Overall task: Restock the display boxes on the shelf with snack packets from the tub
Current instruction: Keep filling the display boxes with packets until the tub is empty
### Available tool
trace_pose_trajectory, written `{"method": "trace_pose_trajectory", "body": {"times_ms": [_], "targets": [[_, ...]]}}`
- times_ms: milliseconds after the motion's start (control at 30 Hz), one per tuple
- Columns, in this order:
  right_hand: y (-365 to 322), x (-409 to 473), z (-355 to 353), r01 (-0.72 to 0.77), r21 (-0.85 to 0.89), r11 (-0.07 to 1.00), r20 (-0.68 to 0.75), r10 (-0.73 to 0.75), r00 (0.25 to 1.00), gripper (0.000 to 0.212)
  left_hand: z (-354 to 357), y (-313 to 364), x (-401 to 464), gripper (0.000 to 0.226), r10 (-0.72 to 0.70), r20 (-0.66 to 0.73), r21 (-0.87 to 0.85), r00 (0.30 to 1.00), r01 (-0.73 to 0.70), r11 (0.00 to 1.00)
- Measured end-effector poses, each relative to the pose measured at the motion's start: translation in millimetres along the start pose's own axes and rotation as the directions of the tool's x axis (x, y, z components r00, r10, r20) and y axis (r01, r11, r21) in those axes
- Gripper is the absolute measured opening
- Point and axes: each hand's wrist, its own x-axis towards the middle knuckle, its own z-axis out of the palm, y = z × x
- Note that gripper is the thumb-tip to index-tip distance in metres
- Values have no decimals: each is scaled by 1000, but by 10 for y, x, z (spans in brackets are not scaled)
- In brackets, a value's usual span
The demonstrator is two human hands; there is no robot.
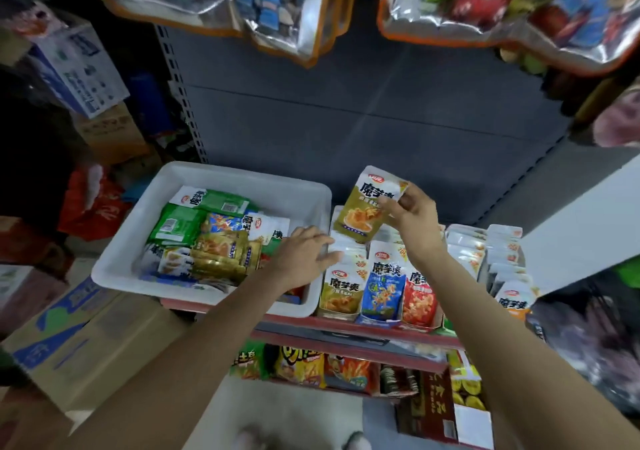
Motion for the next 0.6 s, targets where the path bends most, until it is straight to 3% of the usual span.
{"method": "trace_pose_trajectory", "body": {"times_ms": [100, 267, 433, 533, 600], "targets": [[70, 33, 40, -38, -6, 999, 71, 38, 997, 16, -23, 42, -19, 55, 10, 17, -12, 1000, -10, 1000], [107, 113, 21, -105, 0, 994, 125, 104, 987, 16, -16, -12, -88, 34, 81, -64, -103, 995, -88, 991], [64, 88, -77, -89, -17, 996, 213, 91, 973, 18, -7, -36, -150, 31, 93, -61, -157, 994, -101, 982], [123, 83, -77, 30, -308, 951, 265, 56, 963, 19, -15, -38, -176, 31, 84, -61, -160, 995, -93, 983], [195, 90, -40, 125, -561, 818, 302, 62, 951, 20, -17, -32, -185, 32, 83, -64, -161, 995, -92, 983]]}}
